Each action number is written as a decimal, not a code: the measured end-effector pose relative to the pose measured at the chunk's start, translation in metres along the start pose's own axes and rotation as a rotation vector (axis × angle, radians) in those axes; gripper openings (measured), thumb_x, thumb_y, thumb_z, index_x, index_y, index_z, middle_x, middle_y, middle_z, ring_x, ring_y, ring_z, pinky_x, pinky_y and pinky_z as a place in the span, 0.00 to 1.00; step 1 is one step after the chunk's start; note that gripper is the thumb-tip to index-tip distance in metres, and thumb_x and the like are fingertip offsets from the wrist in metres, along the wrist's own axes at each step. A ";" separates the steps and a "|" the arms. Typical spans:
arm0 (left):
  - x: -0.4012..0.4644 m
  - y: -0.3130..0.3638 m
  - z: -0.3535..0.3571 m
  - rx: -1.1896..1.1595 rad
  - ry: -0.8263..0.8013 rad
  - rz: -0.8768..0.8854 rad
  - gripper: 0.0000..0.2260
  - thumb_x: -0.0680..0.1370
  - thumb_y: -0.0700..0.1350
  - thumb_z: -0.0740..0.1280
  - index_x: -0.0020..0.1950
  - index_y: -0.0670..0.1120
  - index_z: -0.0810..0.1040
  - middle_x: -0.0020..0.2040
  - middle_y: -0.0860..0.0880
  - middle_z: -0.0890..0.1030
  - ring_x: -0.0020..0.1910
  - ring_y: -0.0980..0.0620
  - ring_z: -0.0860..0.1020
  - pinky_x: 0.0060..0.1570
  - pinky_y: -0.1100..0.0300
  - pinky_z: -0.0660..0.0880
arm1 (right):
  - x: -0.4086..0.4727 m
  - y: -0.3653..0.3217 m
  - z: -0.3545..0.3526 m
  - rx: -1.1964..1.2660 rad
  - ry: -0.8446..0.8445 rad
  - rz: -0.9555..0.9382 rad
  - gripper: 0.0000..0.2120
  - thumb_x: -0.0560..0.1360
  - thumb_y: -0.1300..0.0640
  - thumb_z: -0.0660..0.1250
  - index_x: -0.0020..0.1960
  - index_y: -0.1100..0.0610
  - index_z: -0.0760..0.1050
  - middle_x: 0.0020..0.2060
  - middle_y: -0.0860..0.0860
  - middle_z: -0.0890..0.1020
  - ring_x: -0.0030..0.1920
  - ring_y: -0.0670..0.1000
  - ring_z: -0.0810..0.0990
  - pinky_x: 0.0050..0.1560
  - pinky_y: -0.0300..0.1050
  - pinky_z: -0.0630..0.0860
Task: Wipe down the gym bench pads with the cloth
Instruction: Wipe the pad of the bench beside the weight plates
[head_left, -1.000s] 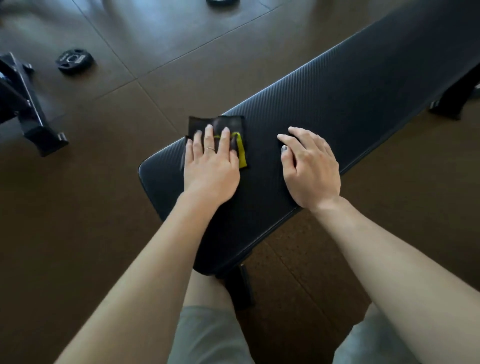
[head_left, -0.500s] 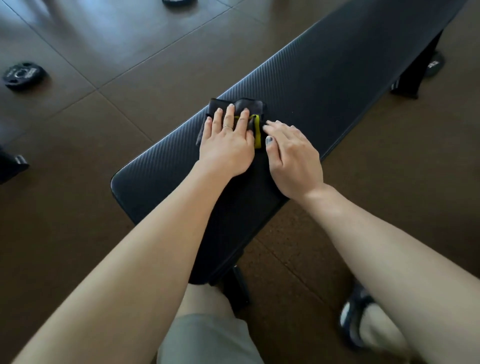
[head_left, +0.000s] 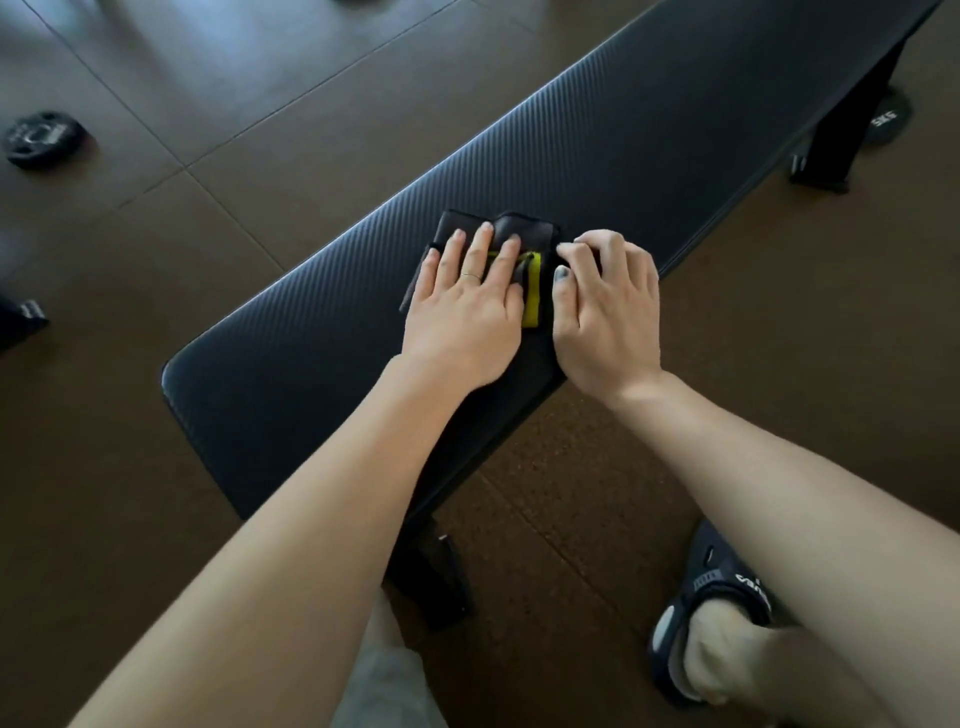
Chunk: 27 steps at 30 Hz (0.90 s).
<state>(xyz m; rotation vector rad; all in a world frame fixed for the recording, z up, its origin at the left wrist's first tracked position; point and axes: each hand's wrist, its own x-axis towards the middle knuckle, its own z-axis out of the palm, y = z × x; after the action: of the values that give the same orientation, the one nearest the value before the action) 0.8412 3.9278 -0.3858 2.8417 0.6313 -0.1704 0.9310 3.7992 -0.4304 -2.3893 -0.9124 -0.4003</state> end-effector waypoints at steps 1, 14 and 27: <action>-0.001 0.003 0.000 -0.006 0.000 -0.006 0.25 0.87 0.55 0.43 0.85 0.54 0.45 0.85 0.50 0.43 0.84 0.49 0.39 0.80 0.50 0.35 | 0.003 0.003 -0.002 0.003 -0.016 -0.019 0.14 0.84 0.51 0.55 0.59 0.55 0.76 0.60 0.53 0.76 0.60 0.55 0.73 0.66 0.52 0.69; -0.055 0.012 0.012 0.060 0.055 0.066 0.27 0.87 0.55 0.41 0.85 0.49 0.50 0.85 0.47 0.48 0.84 0.46 0.43 0.82 0.48 0.41 | 0.034 0.013 0.007 0.039 0.077 0.100 0.13 0.83 0.48 0.56 0.50 0.53 0.76 0.49 0.50 0.77 0.49 0.50 0.74 0.52 0.46 0.67; -0.093 0.022 0.029 0.190 0.108 0.116 0.27 0.87 0.52 0.54 0.84 0.44 0.55 0.84 0.42 0.55 0.83 0.41 0.53 0.81 0.43 0.55 | 0.033 0.014 0.009 0.124 0.144 0.125 0.12 0.82 0.53 0.57 0.47 0.54 0.77 0.46 0.49 0.78 0.45 0.48 0.73 0.49 0.42 0.63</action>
<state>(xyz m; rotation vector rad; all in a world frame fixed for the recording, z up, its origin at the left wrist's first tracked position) 0.7646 3.8639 -0.3948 3.0788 0.4927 -0.0598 0.9653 3.8127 -0.4288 -2.2585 -0.6992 -0.4474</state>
